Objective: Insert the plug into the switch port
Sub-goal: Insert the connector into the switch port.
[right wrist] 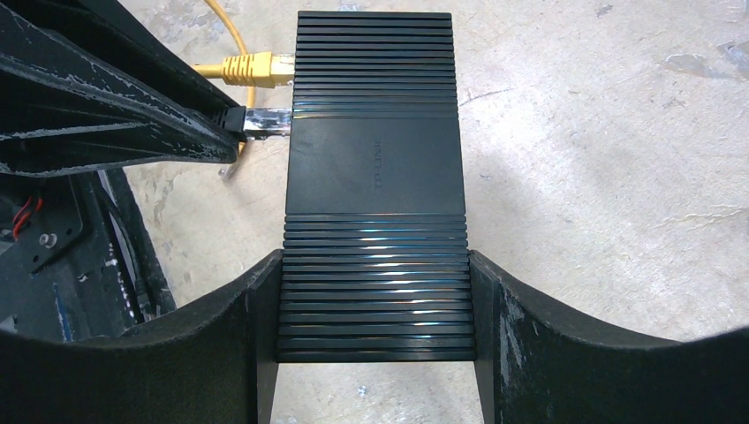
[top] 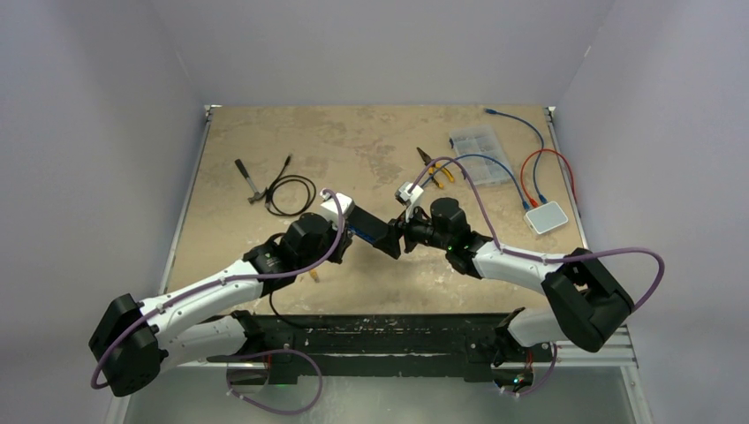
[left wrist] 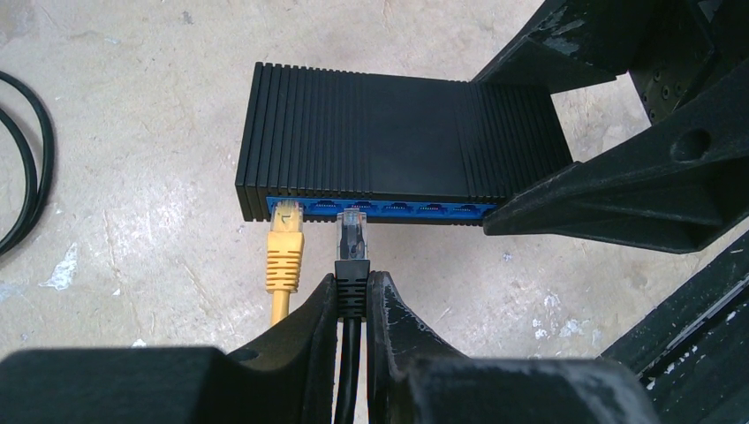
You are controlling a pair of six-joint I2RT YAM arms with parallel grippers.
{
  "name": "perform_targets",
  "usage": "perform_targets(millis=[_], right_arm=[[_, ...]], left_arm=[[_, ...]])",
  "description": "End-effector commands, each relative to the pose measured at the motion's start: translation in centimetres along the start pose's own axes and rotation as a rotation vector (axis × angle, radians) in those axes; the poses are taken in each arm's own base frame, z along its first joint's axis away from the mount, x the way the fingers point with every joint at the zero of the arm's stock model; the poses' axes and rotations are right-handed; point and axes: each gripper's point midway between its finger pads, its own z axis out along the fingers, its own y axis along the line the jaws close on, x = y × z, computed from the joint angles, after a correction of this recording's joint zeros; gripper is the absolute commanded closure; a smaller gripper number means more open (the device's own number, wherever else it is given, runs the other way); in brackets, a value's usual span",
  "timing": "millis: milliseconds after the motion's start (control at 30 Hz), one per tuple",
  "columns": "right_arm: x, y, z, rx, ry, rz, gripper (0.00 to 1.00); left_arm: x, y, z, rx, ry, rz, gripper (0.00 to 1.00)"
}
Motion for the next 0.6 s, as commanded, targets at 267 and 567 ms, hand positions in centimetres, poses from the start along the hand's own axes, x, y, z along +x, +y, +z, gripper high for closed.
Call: perform_targets(millis=[267,567], right_arm=[[-2.09,0.85,0.34,-0.054,-0.070,-0.046,1.00],[-1.97,0.84,0.46,-0.056,-0.064,-0.046,1.00]], left_arm=[[-2.73,-0.78,0.04,0.031,-0.088,-0.003,1.00],[-2.82,-0.74,-0.10,0.032,-0.089,0.008,1.00]])
